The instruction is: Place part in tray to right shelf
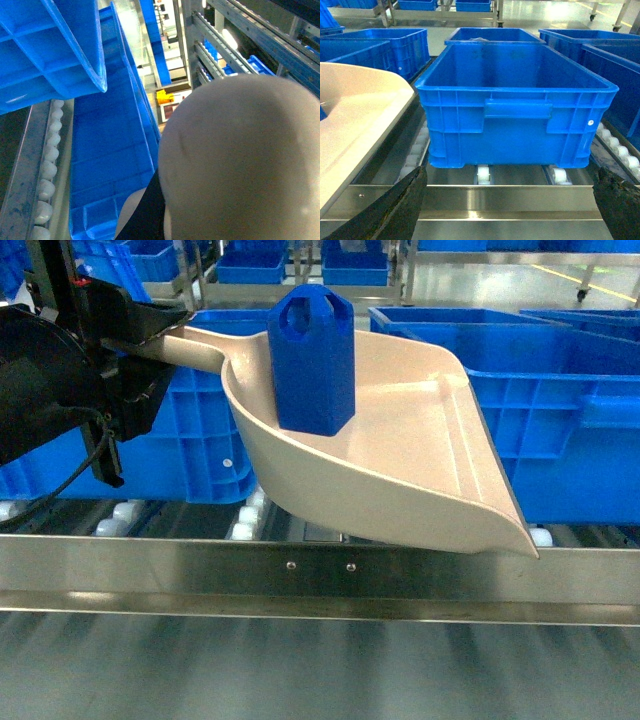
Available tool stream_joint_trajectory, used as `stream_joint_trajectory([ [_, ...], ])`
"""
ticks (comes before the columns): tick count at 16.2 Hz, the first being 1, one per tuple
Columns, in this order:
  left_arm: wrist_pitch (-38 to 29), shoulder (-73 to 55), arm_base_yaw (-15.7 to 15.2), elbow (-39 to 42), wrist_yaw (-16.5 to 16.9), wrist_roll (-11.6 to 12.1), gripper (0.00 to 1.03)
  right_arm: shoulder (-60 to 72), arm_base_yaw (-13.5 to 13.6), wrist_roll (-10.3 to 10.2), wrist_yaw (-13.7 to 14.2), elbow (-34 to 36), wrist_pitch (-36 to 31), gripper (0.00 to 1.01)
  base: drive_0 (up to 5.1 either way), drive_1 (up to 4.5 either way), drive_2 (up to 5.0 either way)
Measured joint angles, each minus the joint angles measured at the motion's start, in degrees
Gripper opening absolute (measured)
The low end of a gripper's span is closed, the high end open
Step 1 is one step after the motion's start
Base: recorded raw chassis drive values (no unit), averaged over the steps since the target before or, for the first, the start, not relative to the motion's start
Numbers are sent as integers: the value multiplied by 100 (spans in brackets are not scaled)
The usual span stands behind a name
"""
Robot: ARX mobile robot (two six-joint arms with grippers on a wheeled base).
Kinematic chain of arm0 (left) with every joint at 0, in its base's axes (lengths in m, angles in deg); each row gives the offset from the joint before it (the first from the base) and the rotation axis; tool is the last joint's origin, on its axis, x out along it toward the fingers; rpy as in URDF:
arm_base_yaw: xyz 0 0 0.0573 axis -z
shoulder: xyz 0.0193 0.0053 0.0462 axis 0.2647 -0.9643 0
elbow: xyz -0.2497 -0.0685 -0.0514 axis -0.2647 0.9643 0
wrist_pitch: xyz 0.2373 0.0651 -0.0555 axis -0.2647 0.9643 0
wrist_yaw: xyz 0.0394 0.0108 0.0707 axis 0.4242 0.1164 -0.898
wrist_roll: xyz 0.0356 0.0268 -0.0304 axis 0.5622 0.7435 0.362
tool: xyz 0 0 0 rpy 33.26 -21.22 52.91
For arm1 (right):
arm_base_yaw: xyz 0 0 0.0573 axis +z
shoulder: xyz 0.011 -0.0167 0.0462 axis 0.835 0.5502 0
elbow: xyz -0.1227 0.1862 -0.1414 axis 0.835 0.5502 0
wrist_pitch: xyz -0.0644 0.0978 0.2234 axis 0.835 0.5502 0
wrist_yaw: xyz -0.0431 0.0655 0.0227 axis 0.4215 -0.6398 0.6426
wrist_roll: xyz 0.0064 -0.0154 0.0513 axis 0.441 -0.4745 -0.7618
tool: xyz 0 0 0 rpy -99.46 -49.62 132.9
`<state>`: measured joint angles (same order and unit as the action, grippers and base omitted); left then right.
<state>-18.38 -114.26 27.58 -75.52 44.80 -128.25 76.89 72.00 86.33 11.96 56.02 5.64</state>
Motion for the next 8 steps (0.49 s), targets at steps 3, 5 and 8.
stream_joint_trajectory([
  [3, -2, 0, 0, 0, 0, 0, 16, 0, 0, 0, 0, 0, 0, 98, 0, 0, 0],
  [5, -2, 0, 0, 0, 0, 0, 16, 0, 0, 0, 0, -2, 0, 98, 0, 0, 0],
  [8, -2, 0, 0, 0, 0, 0, 16, 0, 0, 0, -2, 0, 0, 98, 0, 0, 0],
])
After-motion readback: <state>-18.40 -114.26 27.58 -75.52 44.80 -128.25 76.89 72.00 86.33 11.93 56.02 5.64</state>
